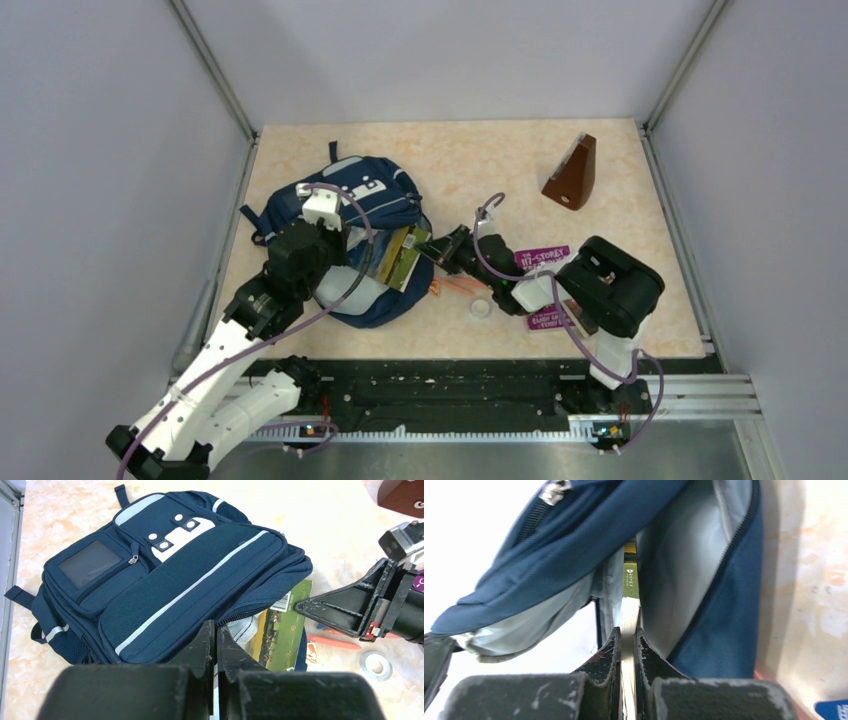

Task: Pack the student bag
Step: Place the book in the student bag.

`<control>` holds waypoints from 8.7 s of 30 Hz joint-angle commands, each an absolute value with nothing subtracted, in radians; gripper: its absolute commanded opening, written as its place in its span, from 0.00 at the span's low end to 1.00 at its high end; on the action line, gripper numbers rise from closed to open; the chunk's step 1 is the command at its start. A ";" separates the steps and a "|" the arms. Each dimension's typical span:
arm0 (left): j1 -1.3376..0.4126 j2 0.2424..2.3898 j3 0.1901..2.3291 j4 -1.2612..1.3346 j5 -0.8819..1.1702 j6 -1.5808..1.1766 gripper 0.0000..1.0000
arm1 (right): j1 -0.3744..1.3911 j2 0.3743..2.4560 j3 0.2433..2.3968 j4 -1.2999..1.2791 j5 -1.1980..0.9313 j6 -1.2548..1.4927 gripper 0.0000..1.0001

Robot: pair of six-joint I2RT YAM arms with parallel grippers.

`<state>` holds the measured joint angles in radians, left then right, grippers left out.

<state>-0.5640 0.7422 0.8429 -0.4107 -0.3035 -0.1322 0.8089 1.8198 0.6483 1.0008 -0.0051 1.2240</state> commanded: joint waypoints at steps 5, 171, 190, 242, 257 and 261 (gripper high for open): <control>-0.563 0.715 0.859 -0.290 -0.295 -0.142 0.00 | 0.808 1.756 0.649 1.311 0.024 1.263 0.00; -0.563 0.734 0.857 -0.291 -0.290 -0.140 0.00 | 0.907 1.743 0.963 0.273 0.036 0.574 0.58; -0.564 0.732 0.856 -0.291 -0.289 -0.140 0.00 | 0.845 1.769 0.913 0.379 -0.059 0.568 0.54; -0.564 0.737 0.856 -0.291 -0.283 -0.141 0.00 | 0.947 1.860 0.949 0.373 0.005 0.717 0.44; -0.564 0.739 0.856 -0.291 -0.290 -0.139 0.00 | 0.991 2.000 1.071 0.536 -0.105 0.766 0.13; -0.564 0.737 0.856 -0.291 -0.289 -0.138 0.00 | 0.994 2.006 1.081 0.569 -0.076 0.737 0.13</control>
